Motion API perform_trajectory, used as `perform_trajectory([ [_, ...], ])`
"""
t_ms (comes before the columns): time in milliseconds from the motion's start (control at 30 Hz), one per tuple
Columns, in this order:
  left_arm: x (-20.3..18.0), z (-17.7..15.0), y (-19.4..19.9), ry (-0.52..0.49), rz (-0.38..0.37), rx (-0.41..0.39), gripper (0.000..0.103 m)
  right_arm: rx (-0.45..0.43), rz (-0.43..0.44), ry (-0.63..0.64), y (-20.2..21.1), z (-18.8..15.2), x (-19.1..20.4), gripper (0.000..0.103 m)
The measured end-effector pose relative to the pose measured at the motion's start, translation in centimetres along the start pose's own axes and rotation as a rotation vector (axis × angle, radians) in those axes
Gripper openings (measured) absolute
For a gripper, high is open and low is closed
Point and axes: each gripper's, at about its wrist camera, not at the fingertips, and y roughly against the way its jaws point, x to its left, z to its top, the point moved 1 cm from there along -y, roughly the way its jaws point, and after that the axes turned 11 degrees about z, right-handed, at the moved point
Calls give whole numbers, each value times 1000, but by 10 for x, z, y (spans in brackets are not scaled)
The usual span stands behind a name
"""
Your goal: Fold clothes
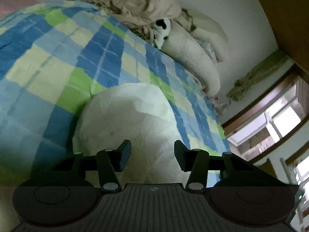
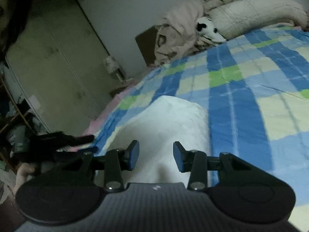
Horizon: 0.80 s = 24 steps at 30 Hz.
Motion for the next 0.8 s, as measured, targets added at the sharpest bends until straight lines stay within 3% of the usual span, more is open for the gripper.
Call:
perform_trajectory([
  [133, 25, -19, -31, 10, 73, 57, 52, 21, 8, -24, -30, -19, -12, 42],
  [200, 40, -29, -43, 33, 87, 86, 45, 50, -14, -28, -39, -33, -24, 34],
  [400, 69, -40, -62, 125, 104, 114, 15, 42, -8, -51, -43, -54, -48, 29],
  [567, 69, -37, -65, 136, 120, 113, 15, 64, -17, -40, -45, -53, -45, 31],
  [633, 61, -34, -58, 118, 129, 108, 30, 76, -4, -84, -42, -44, -45, 35],
  [700, 47, -29, -46, 95, 123, 90, 63, 85, 11, -104, -37, -35, -41, 41],
  [800, 26, -24, -34, 58, 143, 61, 72, 108, 24, -121, -31, -23, -36, 55],
])
